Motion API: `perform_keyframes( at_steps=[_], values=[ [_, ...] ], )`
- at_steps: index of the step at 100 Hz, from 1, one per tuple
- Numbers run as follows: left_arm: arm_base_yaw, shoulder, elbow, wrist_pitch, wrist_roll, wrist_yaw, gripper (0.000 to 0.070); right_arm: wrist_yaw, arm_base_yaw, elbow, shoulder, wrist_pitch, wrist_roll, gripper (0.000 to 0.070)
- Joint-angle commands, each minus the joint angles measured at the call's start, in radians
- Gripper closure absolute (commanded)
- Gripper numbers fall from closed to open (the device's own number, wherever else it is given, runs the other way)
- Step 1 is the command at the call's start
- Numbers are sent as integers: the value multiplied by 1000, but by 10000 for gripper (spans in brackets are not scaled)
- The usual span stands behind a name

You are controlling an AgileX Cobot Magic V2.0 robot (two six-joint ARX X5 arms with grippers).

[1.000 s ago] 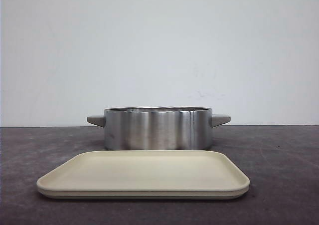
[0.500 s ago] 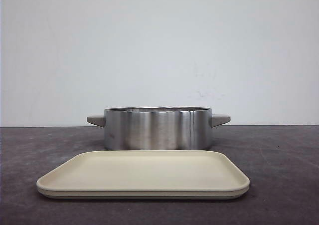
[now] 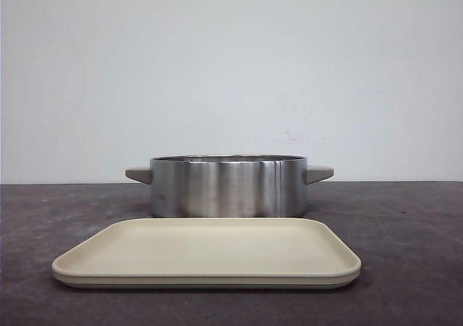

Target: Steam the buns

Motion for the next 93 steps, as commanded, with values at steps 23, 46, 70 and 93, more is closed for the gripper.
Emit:
perform_keyframes(
  at_steps=[23, 46, 70, 93],
  values=[
    [1, -2, -18, -5, 15, 2, 700, 0, 2, -3, -1, 8, -3, 688],
    [1, -2, -18, -5, 15, 2, 700, 0, 2, -3, -1, 8, -3, 688],
    [1, -2, -18, -5, 15, 2, 700, 0, 2, -3, -1, 8, -3, 688],
    [1, -2, -18, -5, 15, 2, 700, 0, 2, -3, -1, 8, -3, 688]
  ],
)
